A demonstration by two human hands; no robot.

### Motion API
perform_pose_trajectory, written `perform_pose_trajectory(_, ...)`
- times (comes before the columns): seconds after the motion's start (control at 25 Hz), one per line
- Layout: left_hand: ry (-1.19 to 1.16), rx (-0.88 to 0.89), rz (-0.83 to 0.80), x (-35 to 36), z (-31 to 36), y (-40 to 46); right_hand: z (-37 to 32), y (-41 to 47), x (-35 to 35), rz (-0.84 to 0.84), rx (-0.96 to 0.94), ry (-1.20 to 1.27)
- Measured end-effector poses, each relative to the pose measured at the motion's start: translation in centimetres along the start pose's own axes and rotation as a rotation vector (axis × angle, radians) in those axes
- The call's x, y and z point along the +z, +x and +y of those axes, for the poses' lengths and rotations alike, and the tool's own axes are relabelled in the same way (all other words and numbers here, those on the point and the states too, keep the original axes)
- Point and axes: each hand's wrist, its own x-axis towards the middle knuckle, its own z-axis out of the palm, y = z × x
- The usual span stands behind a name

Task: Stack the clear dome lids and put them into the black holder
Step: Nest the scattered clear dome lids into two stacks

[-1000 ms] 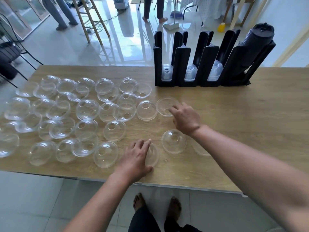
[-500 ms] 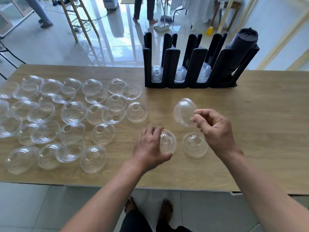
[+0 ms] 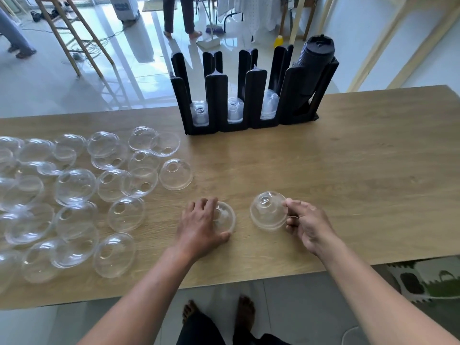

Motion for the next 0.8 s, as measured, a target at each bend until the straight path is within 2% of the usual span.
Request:
perform_pose_trajectory(0.24, -0.003, -0.018, 0.003, -0.1, -0.4, -0.3, 1.0, 0.8, -0.2, 0.212, -0.372, -0.660)
perform_pose_trajectory(0.36, -0.035, -0.048, 0.027, -0.2, -1.2, -0.7, 1.1, -0.4, 0.2, 0.103, -0.590, -0.871)
perform_pose_trajectory(0.44, -0.030, -0.059, 0.041, -0.5, -1.9, -0.9, 1.6, -1.3, 1.3, -0.001, -0.627, -1.075)
perform_pose_trajectory(0.68, -0.067, -0.093, -0.034, -2.1, -2.4, -1.5, 1.0, -1.8, 4.5, -0.033, -0.637, -1.244)
perform_pose_trajectory(0.72, -0.093, -0.108, -0.021, -2.6, -2.6, -1.7, 0.5, -1.9, 5.0, -0.029, -0.655, -1.254)
perform_pose_trajectory(0.8, -0.122, -0.127, 0.113, -3.8, -3.4, -2.2, -1.1, -1.9, 6.4, -0.023, -0.754, -1.238)
